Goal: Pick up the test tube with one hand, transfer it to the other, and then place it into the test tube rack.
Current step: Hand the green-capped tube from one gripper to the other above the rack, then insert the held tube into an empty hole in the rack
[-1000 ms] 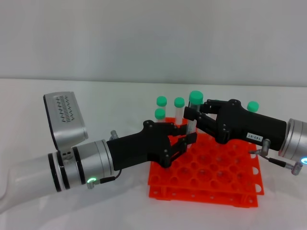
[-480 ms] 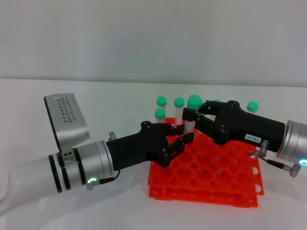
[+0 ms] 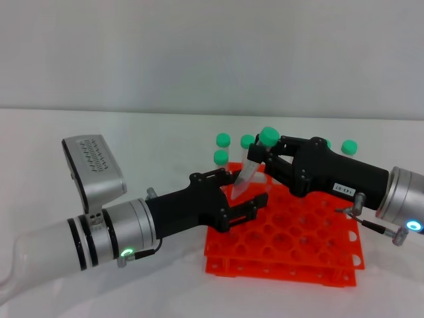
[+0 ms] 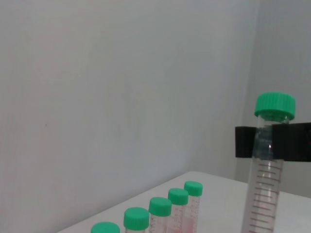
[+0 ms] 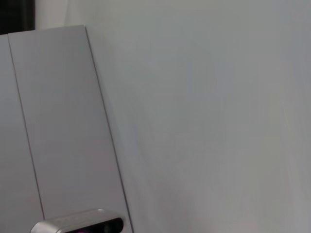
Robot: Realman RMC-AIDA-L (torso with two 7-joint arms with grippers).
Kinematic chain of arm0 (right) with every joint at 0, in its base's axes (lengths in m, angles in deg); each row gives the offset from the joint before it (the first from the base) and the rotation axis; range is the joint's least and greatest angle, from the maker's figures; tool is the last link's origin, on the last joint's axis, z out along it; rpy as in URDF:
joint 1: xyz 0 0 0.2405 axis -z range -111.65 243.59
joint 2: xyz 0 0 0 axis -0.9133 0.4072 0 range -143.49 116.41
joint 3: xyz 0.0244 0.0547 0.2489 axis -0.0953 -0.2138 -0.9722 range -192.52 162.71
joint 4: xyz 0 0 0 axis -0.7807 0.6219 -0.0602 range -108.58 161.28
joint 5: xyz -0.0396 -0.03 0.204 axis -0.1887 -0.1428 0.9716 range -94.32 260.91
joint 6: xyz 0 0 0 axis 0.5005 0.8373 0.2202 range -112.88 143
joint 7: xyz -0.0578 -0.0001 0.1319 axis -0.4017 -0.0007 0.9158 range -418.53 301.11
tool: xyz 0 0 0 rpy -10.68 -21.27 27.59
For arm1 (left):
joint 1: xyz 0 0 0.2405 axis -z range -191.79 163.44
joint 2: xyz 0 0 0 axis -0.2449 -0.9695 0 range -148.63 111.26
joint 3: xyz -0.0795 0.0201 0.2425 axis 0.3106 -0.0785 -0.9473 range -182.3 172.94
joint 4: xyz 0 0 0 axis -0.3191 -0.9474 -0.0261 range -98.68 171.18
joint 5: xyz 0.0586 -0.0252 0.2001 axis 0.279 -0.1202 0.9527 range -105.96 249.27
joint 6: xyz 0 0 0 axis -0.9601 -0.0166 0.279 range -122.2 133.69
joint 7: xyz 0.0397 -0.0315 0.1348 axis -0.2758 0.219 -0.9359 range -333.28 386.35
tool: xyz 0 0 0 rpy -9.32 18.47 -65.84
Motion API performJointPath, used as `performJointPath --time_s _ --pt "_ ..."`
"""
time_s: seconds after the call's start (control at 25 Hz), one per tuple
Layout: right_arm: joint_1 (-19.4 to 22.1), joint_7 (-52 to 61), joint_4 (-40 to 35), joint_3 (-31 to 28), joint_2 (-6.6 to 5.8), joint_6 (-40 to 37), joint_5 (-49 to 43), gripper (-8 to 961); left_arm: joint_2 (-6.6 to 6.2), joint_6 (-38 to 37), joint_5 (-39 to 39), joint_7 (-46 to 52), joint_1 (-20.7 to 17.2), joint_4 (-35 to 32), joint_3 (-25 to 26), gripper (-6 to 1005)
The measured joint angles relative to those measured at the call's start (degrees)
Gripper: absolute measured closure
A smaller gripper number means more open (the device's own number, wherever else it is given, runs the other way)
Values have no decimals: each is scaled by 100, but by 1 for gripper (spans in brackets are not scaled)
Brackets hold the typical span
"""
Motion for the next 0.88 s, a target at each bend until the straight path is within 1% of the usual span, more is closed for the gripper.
performJointPath --time_s 0.24,0.4,0.48,0.52,0.56,0.68,0.72,0.8,0.88 --pt "19 -38 -2 -158 9 139 -19 739 6 -53 -4 -23 -105 -1 7 397" --pt "41 -124 -73 -259 -1 353 -21 735 18 -146 -226 -121 -331 -3 15 322" --pt "70 -177 -154 -315 -8 473 -30 732 20 -343 -572 -342 -592 -3 7 287" --pt "79 -195 -187 -319 -14 518 -33 731 20 -593 -883 -593 -831 -3 8 270" --pt "86 -207 -212 -319 -25 550 -35 730 20 -593 -883 -593 -831 -3 8 254" --pt "90 -219 -266 -312 -62 578 -56 727 22 -1014 -1467 -1019 -1277 -4 7 204" --pt "75 -220 -279 -312 -90 589 -123 725 21 -1089 -1623 -1098 -1403 -4 7 187" --pt "59 -220 -292 -312 -97 591 -159 723 18 -1214 -1978 -1218 -1656 -4 12 154" --pt "42 -222 -349 -312 -110 604 -217 721 9 -1259 -2338 -1283 -1904 -4 28 155"
